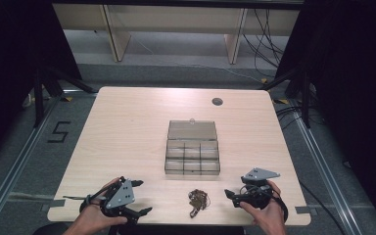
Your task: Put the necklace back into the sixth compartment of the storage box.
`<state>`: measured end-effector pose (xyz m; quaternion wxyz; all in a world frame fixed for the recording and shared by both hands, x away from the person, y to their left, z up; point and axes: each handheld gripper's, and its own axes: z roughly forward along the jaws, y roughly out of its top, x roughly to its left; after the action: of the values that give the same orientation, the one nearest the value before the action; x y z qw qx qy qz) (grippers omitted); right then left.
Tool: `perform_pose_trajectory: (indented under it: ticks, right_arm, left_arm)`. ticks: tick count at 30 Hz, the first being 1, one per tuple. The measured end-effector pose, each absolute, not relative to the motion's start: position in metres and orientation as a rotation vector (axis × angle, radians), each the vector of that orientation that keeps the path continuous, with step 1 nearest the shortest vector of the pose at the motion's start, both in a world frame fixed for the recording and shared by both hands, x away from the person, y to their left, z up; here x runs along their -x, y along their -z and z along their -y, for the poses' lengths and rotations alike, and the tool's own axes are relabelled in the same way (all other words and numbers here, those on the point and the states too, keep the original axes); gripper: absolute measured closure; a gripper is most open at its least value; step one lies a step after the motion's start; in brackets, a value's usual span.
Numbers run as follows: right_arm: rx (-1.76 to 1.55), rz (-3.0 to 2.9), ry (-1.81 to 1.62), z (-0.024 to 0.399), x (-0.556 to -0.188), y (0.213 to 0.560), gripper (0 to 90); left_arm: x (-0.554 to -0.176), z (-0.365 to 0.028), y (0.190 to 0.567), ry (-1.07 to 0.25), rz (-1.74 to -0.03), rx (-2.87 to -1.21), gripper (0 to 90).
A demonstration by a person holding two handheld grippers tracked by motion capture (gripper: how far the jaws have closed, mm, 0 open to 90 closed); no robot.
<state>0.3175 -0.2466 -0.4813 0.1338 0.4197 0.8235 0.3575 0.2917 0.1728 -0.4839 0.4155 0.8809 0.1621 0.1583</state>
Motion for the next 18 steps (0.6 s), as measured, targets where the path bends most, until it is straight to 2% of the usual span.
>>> perform_pose_trajectory:
  ticks: [18]
  right_arm:
    - [-1.214,-2.485,-1.031,0.2396,-0.3145,0.4749,16.7]
  left_arm:
    - [-0.2913,-0.1725,0.4844,-0.404,-0.406,-2.206,15.7]
